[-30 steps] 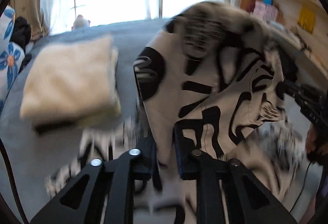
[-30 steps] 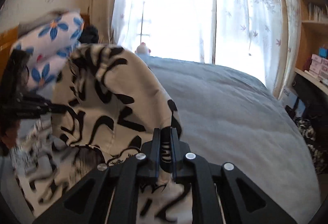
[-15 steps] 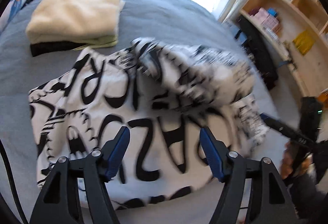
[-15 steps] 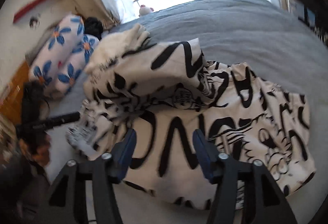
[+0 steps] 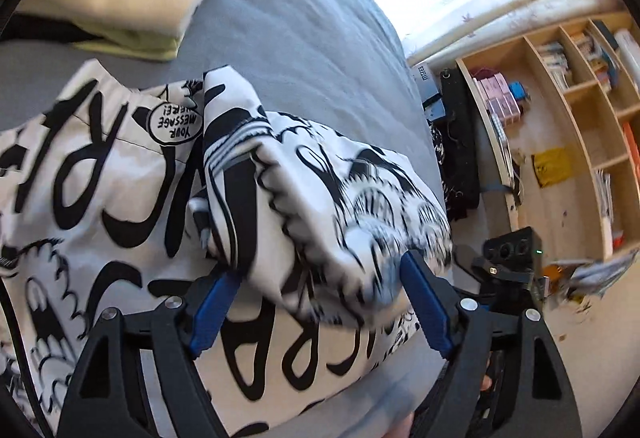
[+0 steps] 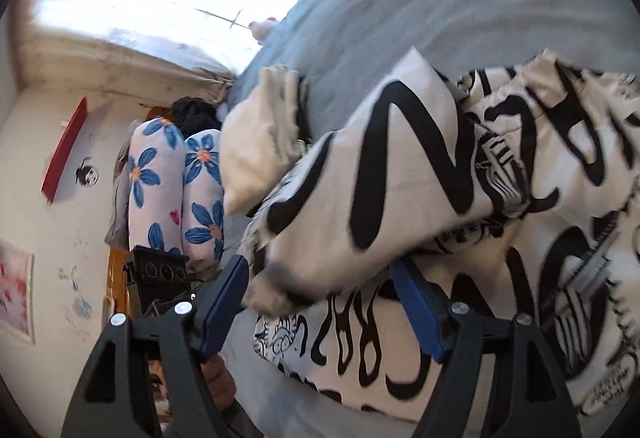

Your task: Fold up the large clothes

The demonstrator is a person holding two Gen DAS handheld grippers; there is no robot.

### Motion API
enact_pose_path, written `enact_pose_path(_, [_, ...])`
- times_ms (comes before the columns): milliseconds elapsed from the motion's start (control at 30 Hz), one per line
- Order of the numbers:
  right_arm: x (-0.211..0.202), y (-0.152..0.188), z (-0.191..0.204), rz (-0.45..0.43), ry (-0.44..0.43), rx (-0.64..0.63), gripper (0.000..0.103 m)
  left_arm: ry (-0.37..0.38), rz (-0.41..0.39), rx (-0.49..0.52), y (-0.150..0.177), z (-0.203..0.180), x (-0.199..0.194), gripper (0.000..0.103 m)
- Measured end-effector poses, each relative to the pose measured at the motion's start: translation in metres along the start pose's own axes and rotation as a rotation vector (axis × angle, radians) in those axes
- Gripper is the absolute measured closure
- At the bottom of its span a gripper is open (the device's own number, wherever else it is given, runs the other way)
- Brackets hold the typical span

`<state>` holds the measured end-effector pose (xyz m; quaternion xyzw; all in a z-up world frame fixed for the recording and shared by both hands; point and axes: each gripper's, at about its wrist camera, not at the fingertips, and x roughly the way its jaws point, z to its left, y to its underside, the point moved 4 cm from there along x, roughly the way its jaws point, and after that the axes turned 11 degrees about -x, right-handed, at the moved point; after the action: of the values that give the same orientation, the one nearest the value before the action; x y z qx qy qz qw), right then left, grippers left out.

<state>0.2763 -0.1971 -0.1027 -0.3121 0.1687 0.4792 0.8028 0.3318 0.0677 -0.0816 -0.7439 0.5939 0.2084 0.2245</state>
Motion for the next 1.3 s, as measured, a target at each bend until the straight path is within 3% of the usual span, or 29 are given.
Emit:
enact_pose_path(167, [0.033, -0.015, -0.015, 0.041, -0.013, 0.057, 0.028, -0.010, 0.036, -0.031, -0.019, 0.009, 0.033, 0.024])
enact_pose_path(267, [0.047, -0.024, -0.020, 0.042, 0.010, 0.052, 0.028, -0.050, -0.002, 0.009, -0.027, 0.005, 0.045, 0.025])
enact_pose_path(333, [0.050, -0.029, -0.017, 0.025, 0.043, -0.002, 0.028, -0.080, -0.051, 0.051, -0.034, -0.003, 0.047, 0.050])
enact_pose_path(433, [0.052, -0.042, -0.003, 0.001, 0.088, -0.134, 0.049, -0.126, -0.107, 0.127, -0.044, -0.022, 0.050, 0.072])
enact_pose_path(500, [0.052, -0.057, 0.012, -0.035, 0.112, -0.239, 0.076, -0.145, -0.155, 0.179, -0.055, -0.036, 0.048, 0.084])
enact_pose_path(567, [0.050, -0.073, 0.029, -0.098, 0.147, -0.369, 0.089, -0.148, -0.223, 0.229, -0.067, -0.052, 0.045, 0.089])
enact_pose_path(667, [0.035, -0.088, 0.050, -0.255, 0.165, -0.525, 0.091, -0.127, -0.333, 0.270, -0.075, -0.067, 0.034, 0.091])
enact_pose_path(733, [0.024, -0.085, 0.050, -0.301, 0.134, -0.551, 0.091, -0.085, -0.353, 0.253, -0.071, -0.066, 0.028, 0.092])
enact_pose_path(800, [0.023, -0.070, 0.036, -0.254, 0.107, -0.516, 0.091, -0.087, -0.327, 0.246, -0.055, -0.056, 0.031, 0.092])
enact_pose_path(867, [0.026, -0.046, 0.015, -0.153, 0.119, -0.486, 0.091, -0.127, -0.268, 0.245, -0.034, -0.040, 0.036, 0.092])
enact_pose_path(1000, [0.019, 0.024, -0.032, 0.048, 0.152, -0.383, 0.091, -0.240, -0.068, 0.179, 0.019, 0.001, 0.054, 0.096])
enact_pose_path(1100, [0.006, 0.067, -0.043, 0.073, 0.168, -0.365, 0.094, -0.291, 0.012, 0.164, 0.062, 0.018, 0.064, 0.096])
enact_pose_path(1200, [-0.004, 0.093, -0.043, 0.058, 0.172, -0.340, 0.097, -0.305, 0.013, 0.149, 0.085, 0.024, 0.064, 0.096])
enact_pose_path(1300, [-0.015, 0.107, -0.032, 0.019, 0.158, -0.332, 0.099, -0.265, -0.011, 0.089, 0.090, 0.027, 0.052, 0.096])
